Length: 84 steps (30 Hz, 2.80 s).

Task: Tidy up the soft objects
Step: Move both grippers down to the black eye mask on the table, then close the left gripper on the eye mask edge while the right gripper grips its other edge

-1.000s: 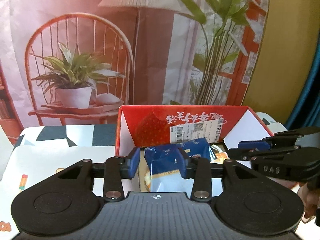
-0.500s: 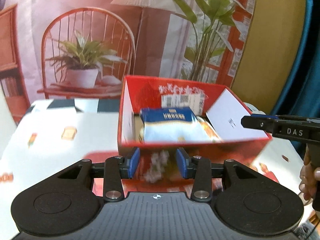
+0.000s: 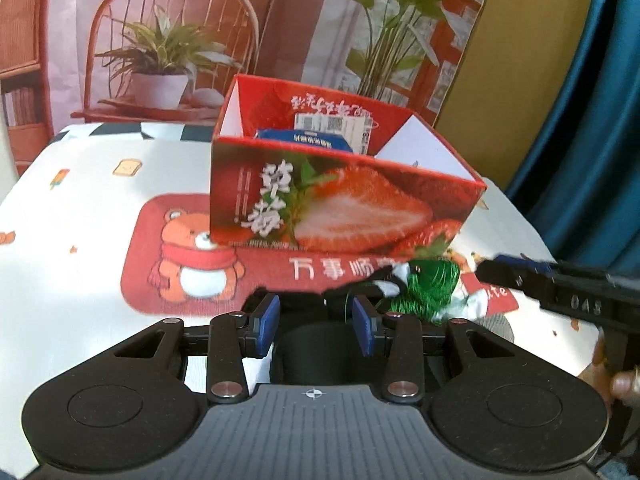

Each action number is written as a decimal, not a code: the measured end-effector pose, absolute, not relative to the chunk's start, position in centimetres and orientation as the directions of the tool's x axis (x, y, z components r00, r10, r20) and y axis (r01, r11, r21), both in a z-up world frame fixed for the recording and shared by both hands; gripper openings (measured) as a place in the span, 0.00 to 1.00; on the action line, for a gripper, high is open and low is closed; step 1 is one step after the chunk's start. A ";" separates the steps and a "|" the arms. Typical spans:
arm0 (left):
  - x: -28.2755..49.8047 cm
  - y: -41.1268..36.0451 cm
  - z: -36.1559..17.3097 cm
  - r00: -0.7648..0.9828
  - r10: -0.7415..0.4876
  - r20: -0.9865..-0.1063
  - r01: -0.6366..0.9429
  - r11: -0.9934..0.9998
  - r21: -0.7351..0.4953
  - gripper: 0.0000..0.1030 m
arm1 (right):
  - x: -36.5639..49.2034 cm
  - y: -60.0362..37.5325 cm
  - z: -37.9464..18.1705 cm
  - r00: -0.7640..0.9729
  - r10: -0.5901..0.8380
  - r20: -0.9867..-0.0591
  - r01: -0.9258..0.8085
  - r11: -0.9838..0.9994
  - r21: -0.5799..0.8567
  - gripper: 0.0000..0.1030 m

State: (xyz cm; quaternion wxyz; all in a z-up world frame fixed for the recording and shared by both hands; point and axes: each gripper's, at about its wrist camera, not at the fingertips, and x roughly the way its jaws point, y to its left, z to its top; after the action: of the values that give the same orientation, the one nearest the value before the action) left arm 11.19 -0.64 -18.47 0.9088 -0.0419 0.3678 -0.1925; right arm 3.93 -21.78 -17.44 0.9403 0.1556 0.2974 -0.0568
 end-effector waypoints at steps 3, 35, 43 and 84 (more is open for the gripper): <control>10.3 -0.4 -18.9 0.651 -0.379 -0.658 0.302 0.924 -0.234 0.41 | 2.1 -21.2 -18.3 0.799 -0.033 -0.601 0.226 0.942 0.249 0.28; 11.1 -0.1 -22.4 0.623 -0.350 -0.699 0.239 0.937 -0.256 0.43 | -0.6 -22.2 -23.9 0.677 0.024 -0.736 0.348 0.870 0.348 0.55; 11.7 -1.0 -23.6 0.579 -0.393 -0.715 0.277 0.919 -0.281 0.50 | -0.5 -22.1 -24.0 0.673 0.025 -0.739 0.347 0.872 0.345 0.55; 11.2 0.1 -23.6 0.578 -0.403 -0.709 0.260 0.915 -0.308 0.36 | -1.1 -22.0 -21.6 0.718 -0.004 -0.696 0.325 0.886 0.330 0.32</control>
State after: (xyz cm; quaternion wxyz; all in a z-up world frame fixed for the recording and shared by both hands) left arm 11.17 0.12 -23.62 0.8842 -0.0854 0.4191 -0.1876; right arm -1.06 -22.00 -21.61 0.9002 0.2203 0.3644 -0.0911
